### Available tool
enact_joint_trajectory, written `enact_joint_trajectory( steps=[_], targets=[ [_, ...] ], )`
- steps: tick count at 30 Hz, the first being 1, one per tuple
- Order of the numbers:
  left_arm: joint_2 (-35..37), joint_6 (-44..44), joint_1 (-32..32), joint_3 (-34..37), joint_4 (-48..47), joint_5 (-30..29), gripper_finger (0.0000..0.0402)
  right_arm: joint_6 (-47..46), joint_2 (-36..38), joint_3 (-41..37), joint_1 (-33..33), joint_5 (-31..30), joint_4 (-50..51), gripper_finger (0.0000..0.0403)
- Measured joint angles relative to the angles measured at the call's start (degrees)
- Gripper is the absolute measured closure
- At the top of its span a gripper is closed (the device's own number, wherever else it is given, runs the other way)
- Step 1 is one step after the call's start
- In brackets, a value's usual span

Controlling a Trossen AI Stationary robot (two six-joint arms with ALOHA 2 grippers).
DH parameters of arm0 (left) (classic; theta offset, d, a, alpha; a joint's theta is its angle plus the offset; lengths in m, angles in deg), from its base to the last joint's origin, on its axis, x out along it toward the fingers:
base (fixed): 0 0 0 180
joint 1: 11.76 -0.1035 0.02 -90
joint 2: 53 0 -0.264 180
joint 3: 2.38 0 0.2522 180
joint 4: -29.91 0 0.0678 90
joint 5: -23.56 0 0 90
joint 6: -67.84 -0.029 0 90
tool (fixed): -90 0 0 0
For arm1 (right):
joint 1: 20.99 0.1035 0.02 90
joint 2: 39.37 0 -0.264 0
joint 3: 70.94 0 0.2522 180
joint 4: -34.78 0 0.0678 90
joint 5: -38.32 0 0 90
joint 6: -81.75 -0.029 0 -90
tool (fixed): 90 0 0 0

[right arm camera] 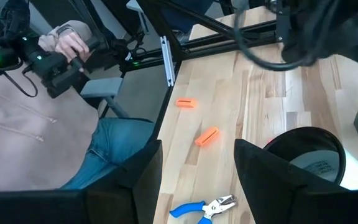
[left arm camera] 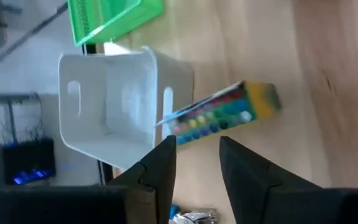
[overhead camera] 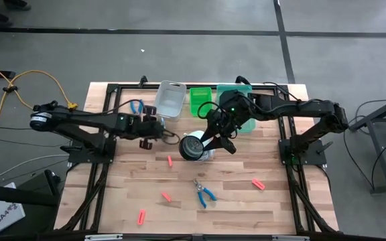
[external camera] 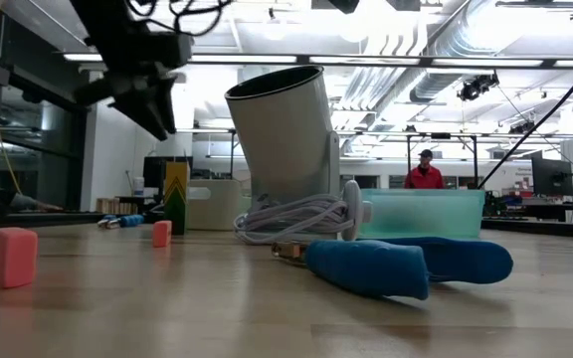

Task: Pick & Place School Supplies
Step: Put the yellow crayon box into the blue bin

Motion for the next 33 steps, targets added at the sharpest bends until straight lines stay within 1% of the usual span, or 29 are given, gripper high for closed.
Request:
enact_joint_trajectory(
  steps=[2, 4, 12, 16, 18, 23, 29, 33],
  targets=[
    [-0.51, 1.84, -1.09, -0.61, 0.42, 0.04, 0.0281, 0.0, 0.0, 0.0, 0.0, -0.03, 0.38, 0.0214],
    [-0.96, 1.72, -1.64, -1.34, 0.86, 0.01, 0.0279, 0.0, 0.0, 0.0, 0.0, -0.07, 0.94, 0.0214],
    [-2.02, -13.54, -1.53, -2.04, 1.08, 0.07, 0.0279, 0.0, 0.0, 0.0, 0.0, -0.04, 2.12, 0.0214],
    [-2.01, -18.16, -0.78, -1.97, 2.08, 0.02, 0.0279, 0.02, 0.0, 0.0, 0.0, -0.04, 2.8, 0.0214],
    [-1.8, -17.57, 0.48, -1.97, 3.09, -0.16, 0.0279, 0.02, 0.0, 0.0, 0.0, -0.04, 2.78, 0.0214],
    [-1.62, -11.54, 3.61, -1.99, 5.64, -3.17, 0.0279, 0.0, 0.0, 0.0, 0.0, -0.15, 2.78, 0.0214],
    [-1.47, -12.38, 5.46, -1.99, 5.52, -3.88, 0.0279, -0.39, 0.0, 0.0, 0.0, -0.68, 2.78, 0.0214],
    [-1.44, -12.61, 5.46, -1.99, 5.29, -1.89, 0.028, -0.54, 0.0, 0.0, 0.0, -0.66, 2.76, 0.0214]
  ],
)
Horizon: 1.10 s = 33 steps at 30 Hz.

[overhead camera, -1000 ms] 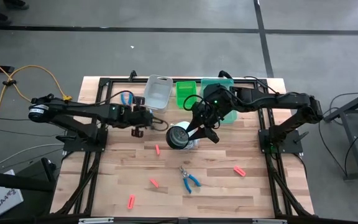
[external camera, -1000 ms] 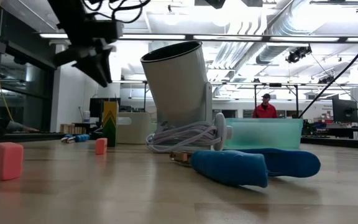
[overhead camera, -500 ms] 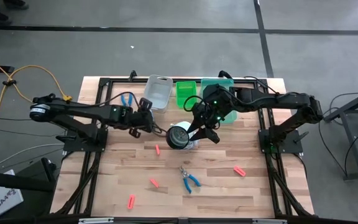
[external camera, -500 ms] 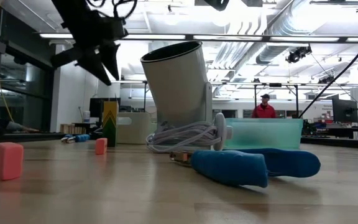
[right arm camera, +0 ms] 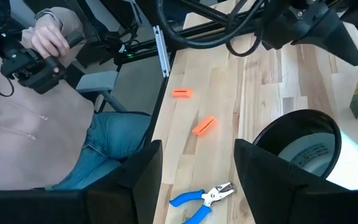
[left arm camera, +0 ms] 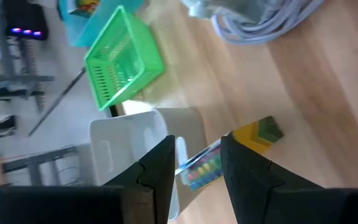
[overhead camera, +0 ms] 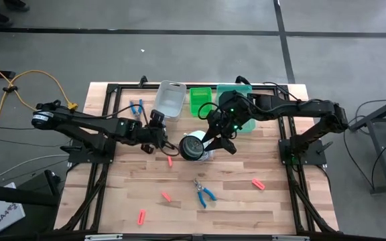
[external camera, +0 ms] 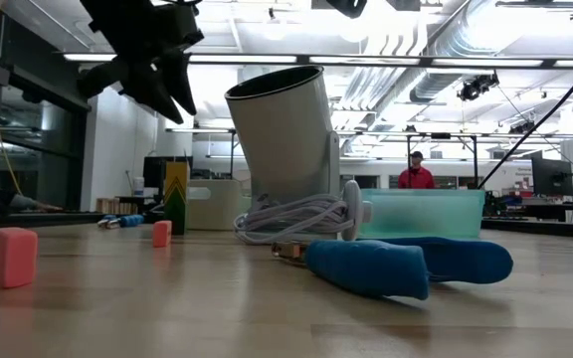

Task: Pick & Place School Supplies
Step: Put the yellow crayon box into the blue bin

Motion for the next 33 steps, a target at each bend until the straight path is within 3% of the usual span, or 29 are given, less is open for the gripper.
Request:
enact_joint_trajectory(
  steps=[9, 15, 27, 33],
  targets=[
    [0.0, -0.51, -2.76, 0.0, -0.68, 8.26, 0.028, -0.06, 0.0, 0.0, 0.0, -0.26, 0.0, 0.0214],
    [0.0, -4.42, -3.13, -0.2, -3.76, 11.62, 0.028, 0.06, 0.0, 0.0, 0.0, -4.6, -0.04, 0.0214],
    [0.02, 4.68, -3.12, -4.46, -10.05, 24.26, 0.028, 0.09, 0.0, 0.0, -0.02, -17.91, -2.01, 0.0214],
    [0.5, 10.42, -3.12, -7.19, -15.03, 25.48, 0.028, 0.08, 0.0, 0.0, 0.0, -20.49, -2.19, 0.0214]
  ],
)
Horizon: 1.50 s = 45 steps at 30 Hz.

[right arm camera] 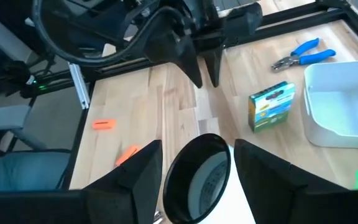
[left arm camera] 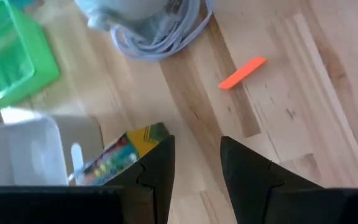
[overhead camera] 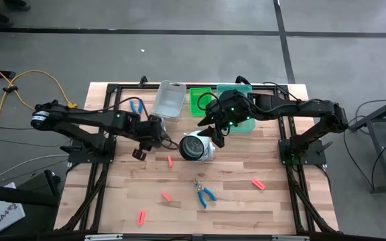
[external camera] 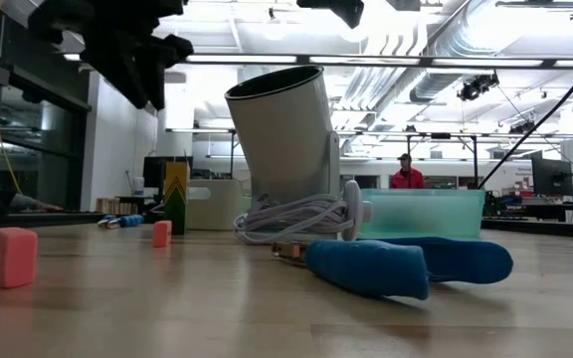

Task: Pick & Place School Supplies
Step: Put the yellow crayon box into the blue bin

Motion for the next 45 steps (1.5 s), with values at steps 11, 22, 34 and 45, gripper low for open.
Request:
enact_joint_trajectory(
  steps=[11, 22, 34, 45],
  targets=[
    [1.79, 6.82, -2.96, -0.51, -1.51, -4.63, 0.028, 0.0, -0.02, 0.0, -0.01, -0.02, -0.52, 0.0214],
    [-0.02, -17.5, -6.29, -0.49, -1.39, -2.37, 0.028, 0.0, -0.02, 0.0, -0.02, -0.07, -0.92, 0.0214],
    [-3.78, -26.55, -10.94, -0.43, 2.2, -2.72, 0.0228, 0.0, -0.02, -0.02, -0.01, -0.09, -1.96, 0.0214],
    [-6.1, -40.67, -12.85, -0.42, 2.39, -2.48, 0.017, -0.01, -0.02, -0.02, -0.01, -0.09, -2.62, 0.0214]
  ],
)
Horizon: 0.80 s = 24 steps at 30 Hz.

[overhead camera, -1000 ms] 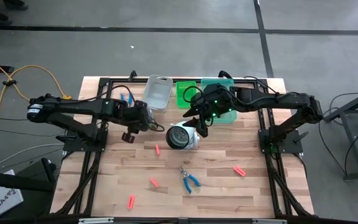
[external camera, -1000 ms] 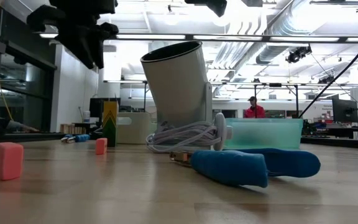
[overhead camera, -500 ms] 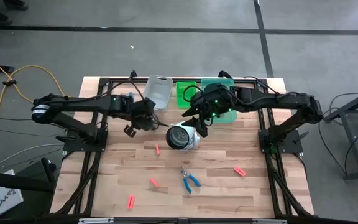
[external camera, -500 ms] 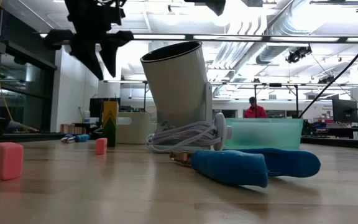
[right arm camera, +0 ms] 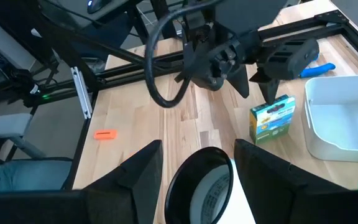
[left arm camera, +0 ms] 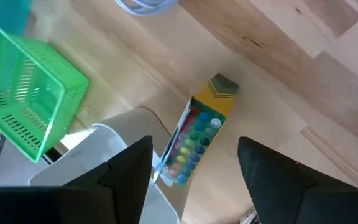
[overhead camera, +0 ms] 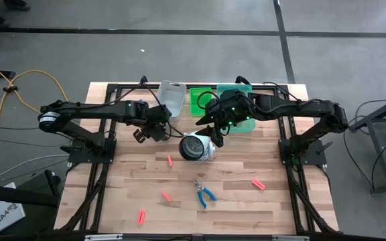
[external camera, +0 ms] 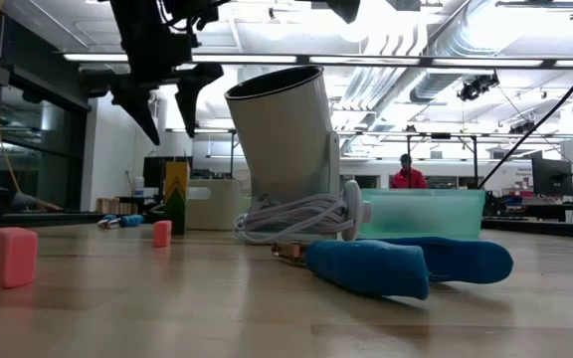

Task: Pick & Place School Supplies
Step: Put the yellow crayon box into the blue bin

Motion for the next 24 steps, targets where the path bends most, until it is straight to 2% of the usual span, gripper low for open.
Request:
enact_joint_trajectory(
  steps=[24],
  targets=[
    [-9.78, -3.63, -2.49, 0.0, 2.19, -0.28, 0.017, 0.01, 0.0, 0.0, 0.0, 0.0, -0.42, 0.0214]
  ],
)
